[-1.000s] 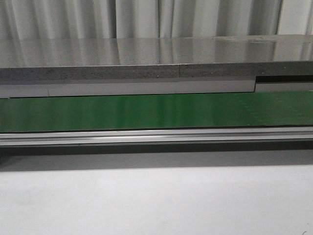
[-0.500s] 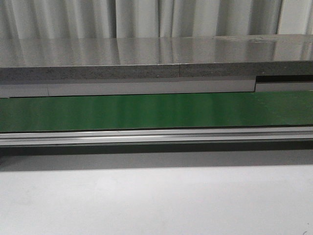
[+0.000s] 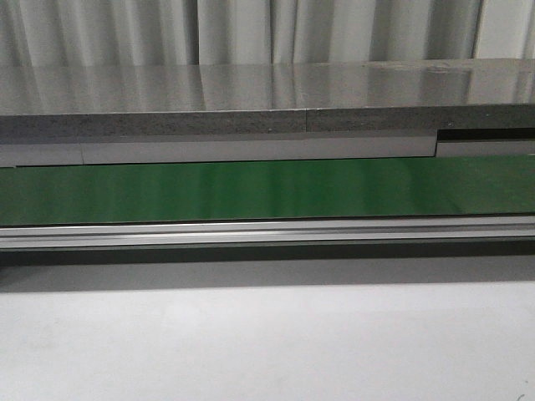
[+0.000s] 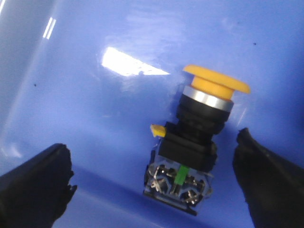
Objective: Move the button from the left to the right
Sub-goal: 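Close the left gripper on the button body and lift it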
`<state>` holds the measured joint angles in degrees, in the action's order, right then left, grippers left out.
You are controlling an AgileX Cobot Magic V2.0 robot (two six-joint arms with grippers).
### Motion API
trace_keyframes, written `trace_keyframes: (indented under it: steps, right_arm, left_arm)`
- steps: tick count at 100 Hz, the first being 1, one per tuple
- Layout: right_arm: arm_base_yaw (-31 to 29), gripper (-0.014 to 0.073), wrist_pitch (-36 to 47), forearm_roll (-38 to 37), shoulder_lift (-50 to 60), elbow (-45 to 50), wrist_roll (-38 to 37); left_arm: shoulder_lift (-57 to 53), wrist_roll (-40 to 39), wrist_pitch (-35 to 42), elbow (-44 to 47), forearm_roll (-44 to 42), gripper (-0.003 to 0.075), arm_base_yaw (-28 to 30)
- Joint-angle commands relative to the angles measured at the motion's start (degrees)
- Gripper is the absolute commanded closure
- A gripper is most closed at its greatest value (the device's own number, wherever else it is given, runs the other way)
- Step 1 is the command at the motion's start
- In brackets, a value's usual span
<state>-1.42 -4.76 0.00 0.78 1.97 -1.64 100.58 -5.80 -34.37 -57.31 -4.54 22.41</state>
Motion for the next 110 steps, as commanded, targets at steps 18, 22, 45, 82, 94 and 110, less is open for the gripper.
trace_keyframes:
  steps: [18,22,45,82,94,110]
  right_arm:
    - [-0.17,0.0662,4.17,0.00,0.68,-1.39,-0.02]
    - [-0.17,0.0662,4.17,0.00,0.68,-1.39,-0.02]
    - [-0.17,0.0662,4.17,0.00,0.68,-1.39,-0.02]
    - [-0.17,0.0662,4.17,0.00,0.68,-1.39,-0.02]
    - [-0.17,0.0662,4.17,0.00,0.68,-1.39,-0.02]
    - [-0.17,0.0662,4.17,0.00,0.68,-1.39,-0.02]
  left_arm:
    - [1.15,0.76,3.89,-1.80,1.28,0.0064,0.24]
    - [1.75,0.76,3.89,-1.80,1.51,0.0069,0.24]
    - [3.62,0.76,4.22,-1.80,1.64,0.0283,0.24]
    - [1.73,0.76,4.50,-1.82,0.91,0.0741,0.24]
    - [-1.51,0.76,5.48,-1.82,0.77,0.0741,0.24]
    - [-7.03,0.76,6.25,-1.82,0.58,0.0741,0.24]
